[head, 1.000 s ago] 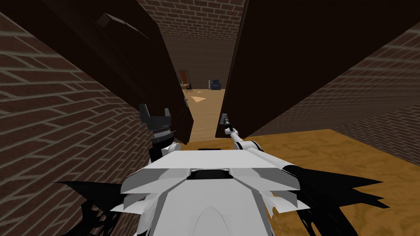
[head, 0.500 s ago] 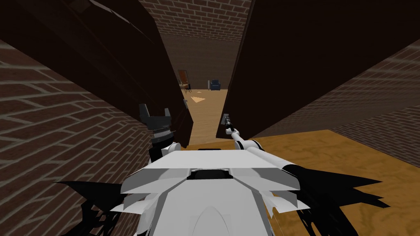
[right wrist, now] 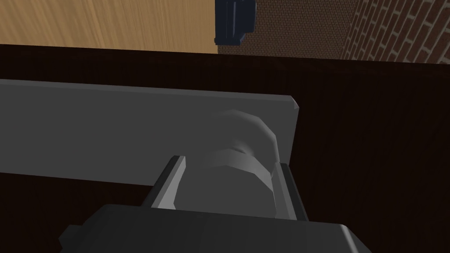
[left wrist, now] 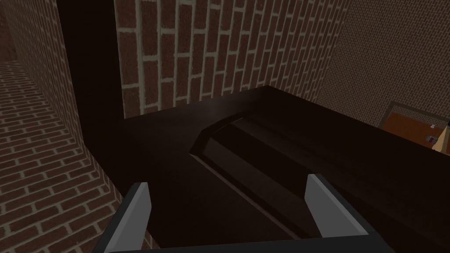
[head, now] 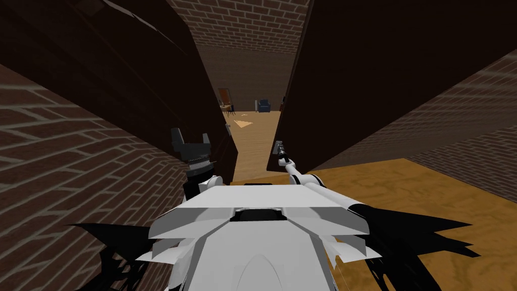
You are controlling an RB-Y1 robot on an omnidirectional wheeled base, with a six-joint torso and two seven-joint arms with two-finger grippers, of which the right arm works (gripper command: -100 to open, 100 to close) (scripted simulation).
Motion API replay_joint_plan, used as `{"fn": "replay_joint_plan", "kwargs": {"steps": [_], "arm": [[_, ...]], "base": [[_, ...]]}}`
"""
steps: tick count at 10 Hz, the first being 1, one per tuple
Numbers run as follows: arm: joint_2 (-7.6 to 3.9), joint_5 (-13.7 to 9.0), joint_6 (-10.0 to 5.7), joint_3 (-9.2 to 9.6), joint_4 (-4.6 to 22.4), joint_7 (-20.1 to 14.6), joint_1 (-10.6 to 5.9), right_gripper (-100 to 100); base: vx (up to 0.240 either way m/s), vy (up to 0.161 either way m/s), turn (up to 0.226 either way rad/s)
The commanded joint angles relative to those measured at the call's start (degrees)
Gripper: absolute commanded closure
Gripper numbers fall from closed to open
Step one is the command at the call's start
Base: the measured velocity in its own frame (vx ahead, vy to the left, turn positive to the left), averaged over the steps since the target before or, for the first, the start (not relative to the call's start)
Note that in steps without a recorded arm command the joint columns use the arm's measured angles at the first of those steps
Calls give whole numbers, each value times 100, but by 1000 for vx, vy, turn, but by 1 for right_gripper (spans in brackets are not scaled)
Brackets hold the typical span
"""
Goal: Push the door open
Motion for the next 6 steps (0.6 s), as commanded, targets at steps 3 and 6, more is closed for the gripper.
{"fn": "replay_joint_plan", "kwargs": {"steps": [3,6], "arm": [[-132,-61,-23,-174,-48,58,14,100],[-195,-119,-22,-335,-27,127,39,100]], "base": [[144,71,-38],[114,76,-45]]}}
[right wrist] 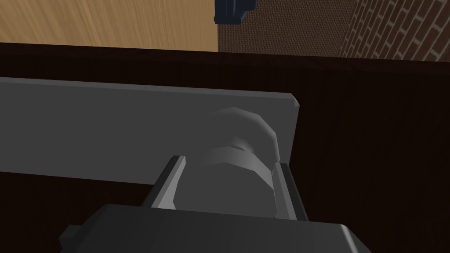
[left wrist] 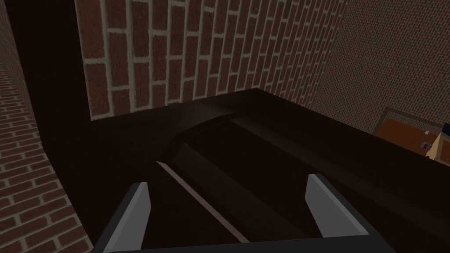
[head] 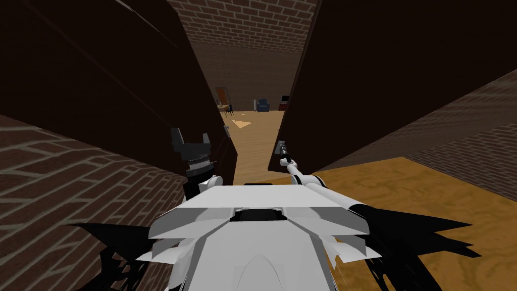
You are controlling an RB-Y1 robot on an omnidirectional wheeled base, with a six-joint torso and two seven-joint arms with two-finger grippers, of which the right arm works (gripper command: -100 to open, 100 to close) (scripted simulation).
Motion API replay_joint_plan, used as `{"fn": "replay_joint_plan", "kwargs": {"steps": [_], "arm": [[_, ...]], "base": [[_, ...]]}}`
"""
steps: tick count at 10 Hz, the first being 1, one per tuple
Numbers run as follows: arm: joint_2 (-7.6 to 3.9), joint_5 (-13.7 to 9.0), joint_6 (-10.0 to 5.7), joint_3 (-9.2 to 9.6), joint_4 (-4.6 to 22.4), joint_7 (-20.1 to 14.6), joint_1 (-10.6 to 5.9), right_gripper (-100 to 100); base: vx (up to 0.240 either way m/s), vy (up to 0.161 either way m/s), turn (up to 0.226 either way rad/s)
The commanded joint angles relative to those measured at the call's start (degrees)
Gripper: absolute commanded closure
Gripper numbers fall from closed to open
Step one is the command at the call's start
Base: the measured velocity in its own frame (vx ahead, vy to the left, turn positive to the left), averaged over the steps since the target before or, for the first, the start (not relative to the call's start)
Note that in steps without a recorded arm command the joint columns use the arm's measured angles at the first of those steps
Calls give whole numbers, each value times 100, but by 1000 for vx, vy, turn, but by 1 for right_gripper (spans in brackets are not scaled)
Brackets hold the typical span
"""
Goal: Push the door open
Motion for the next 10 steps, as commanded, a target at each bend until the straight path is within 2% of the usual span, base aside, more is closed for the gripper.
{"fn": "replay_joint_plan", "kwargs": {"steps": [1,3,4,7,8,9,10], "arm": [[-116,-48,-53,-136,49,37,-8,100],[-116,-48,-53,-136,49,37,-8,100],[-165,-93,-52,-261,66,91,12,100],[-177,-104,-52,-291,70,104,16,100],[-222,-146,-52,-407,86,154,34,100],[-222,-146,-52,-407,86,154,34,100],[-253,-175,-52,-487,97,189,47,100]], "base": [[193,137,-60],[97,35,-37],[161,43,-26],[104,62,-40],[118,88,-43],[139,98,-60],[153,97,-53]]}}
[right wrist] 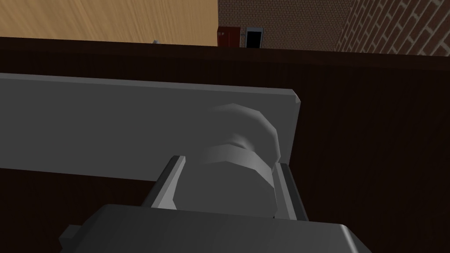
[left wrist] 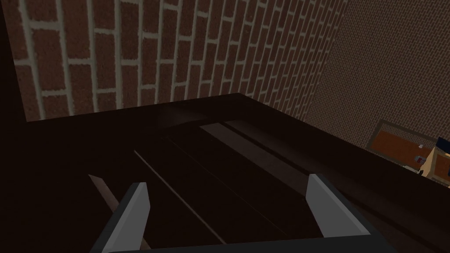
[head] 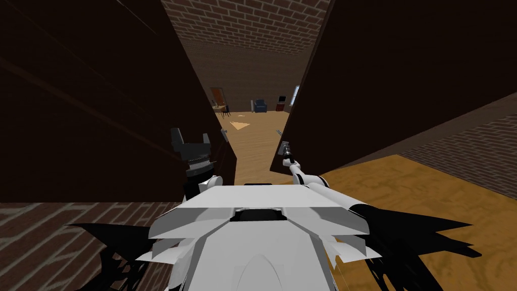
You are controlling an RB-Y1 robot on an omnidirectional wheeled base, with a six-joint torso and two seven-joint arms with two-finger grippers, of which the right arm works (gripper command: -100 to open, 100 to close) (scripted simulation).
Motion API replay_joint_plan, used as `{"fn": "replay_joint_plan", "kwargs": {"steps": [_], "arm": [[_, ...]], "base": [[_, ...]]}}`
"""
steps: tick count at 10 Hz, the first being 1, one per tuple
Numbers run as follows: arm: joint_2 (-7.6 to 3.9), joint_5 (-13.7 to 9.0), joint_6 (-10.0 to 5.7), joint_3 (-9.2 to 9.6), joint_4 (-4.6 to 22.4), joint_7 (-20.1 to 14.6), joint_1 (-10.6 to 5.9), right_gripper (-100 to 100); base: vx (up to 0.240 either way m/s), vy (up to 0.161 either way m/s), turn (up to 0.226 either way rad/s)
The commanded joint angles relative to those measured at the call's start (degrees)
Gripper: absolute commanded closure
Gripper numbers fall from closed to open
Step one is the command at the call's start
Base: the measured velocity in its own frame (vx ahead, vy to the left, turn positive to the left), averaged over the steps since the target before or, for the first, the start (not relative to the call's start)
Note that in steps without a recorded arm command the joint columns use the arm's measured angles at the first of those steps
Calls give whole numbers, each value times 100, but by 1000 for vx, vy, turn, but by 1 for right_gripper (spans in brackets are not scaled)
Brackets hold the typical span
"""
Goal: Push the door open
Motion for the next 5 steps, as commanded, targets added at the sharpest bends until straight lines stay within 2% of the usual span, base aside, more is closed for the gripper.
{"fn": "replay_joint_plan", "kwargs": {"steps": [1,5], "arm": [[-41,-25,68,-77,-163,34,55,100],[-124,-102,69,-290,-134,126,88,100]], "base": [[130,69,-64],[172,86,-53]]}}
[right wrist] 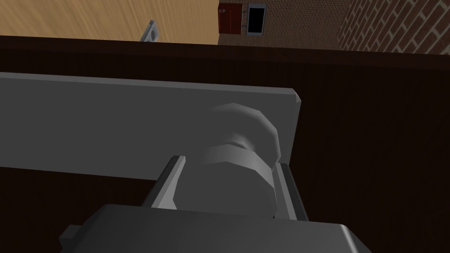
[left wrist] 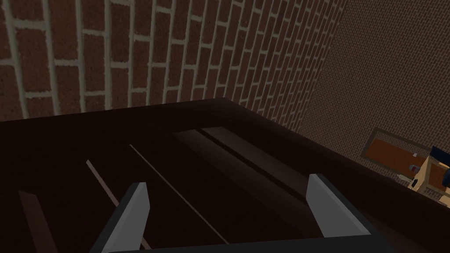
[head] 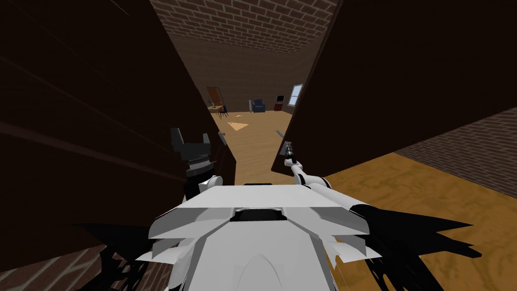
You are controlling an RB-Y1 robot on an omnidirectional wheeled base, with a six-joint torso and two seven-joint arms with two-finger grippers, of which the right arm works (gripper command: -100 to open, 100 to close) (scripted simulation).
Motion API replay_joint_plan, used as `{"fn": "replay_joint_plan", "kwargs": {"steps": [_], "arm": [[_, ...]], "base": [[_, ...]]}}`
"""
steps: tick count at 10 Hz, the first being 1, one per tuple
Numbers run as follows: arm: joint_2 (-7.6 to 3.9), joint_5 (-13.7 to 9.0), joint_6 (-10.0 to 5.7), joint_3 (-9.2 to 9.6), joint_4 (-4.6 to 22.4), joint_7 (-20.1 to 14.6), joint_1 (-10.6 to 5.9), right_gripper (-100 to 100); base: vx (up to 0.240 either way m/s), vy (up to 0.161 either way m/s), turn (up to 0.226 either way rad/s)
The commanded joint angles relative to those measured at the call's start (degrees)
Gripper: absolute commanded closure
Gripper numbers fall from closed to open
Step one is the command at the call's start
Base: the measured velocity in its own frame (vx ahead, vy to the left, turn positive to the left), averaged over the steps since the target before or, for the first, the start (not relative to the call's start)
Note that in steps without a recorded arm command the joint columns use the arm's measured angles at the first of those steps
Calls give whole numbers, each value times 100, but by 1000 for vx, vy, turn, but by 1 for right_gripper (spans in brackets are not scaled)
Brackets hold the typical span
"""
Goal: Push the door open
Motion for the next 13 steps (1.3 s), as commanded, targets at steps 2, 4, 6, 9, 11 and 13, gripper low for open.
{"fn": "replay_joint_plan", "kwargs": {"steps": [2,4,6,9,11,13], "arm": [[-41,-43,21,-128,-84,67,41,100],[-53,-73,-7,-209,-21,128,18,100],[-57,-102,-13,-294,-6,195,13,100],[-63,-163,-25,-466,24,330,3,100],[-69,-215,-35,-614,50,446,-7,100],[-75,-263,-44,-750,74,553,-15,100]], "base": [[176,85,-53],[114,26,-46],[194,27,-56],[149,27,-46],[204,59,-91],[207,54,-73]]}}
